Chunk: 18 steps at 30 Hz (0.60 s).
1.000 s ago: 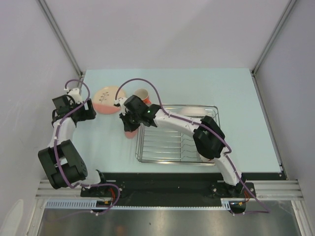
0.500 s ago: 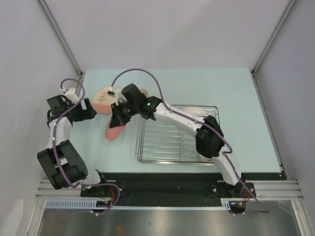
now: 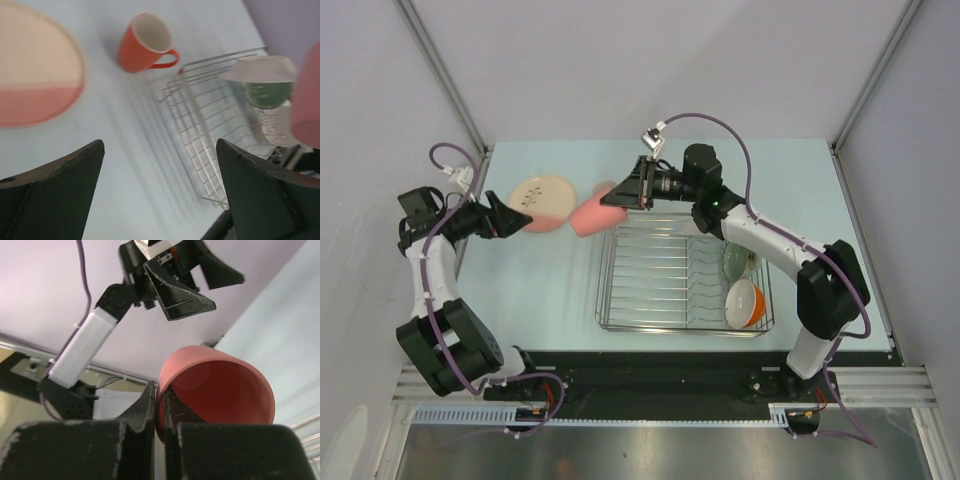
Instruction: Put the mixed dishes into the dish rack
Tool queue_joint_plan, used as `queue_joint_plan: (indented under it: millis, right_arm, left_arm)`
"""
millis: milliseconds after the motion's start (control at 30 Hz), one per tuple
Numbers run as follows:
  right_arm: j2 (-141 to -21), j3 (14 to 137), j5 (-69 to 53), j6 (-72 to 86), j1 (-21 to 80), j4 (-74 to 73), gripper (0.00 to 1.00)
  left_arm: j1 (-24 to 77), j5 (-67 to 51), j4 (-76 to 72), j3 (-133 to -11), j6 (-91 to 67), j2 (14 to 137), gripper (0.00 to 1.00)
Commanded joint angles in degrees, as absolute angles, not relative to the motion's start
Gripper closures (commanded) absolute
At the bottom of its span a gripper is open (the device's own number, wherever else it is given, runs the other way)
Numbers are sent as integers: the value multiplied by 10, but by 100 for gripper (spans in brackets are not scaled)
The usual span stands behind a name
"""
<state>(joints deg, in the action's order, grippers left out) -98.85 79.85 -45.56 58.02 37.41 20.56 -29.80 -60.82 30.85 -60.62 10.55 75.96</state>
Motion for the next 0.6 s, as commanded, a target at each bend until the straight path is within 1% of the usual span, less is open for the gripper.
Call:
queue_joint_plan:
  millis: [0,33,67,100,133,167,200,367,500,567]
  right_arm:
    - [-1014,795,-496,734,379,389,100]
    - [-1027,793,-495,761,381,403,100]
    - [-1033,794,-494,771,382,418,100]
    - [-1037,794,-490,779,384,438,100]
    - [-1048,793,-488,792,384,446,100]
    - [-1052,794,-486,798,384,454,100]
    - [-1057,794,-485,803,383,467,100]
    - [-1101,795,-486,843,381,521,100]
    - [-1135,795,-483,857,379,541,100]
    - [-1156,797,-481,890,379,583,100]
  left_arm:
    - [-301,-842,461,-686,200,787,0]
    - [-300,-890,541,-699,232,794,0]
    - [-299,-912,592,-711,316,810,0]
    - [-299,-926,648,-737,369,823,0]
    - [-297,-934,757,-750,421,833,0]
    - [-296,-942,807,-760,518,856,0]
    - [-290,-945,838,-771,540,862,0]
    - [-268,-949,838,-743,563,852,0]
    - [-243,-949,838,-743,563,847,0]
    - [-237,-946,839,-745,562,846,0]
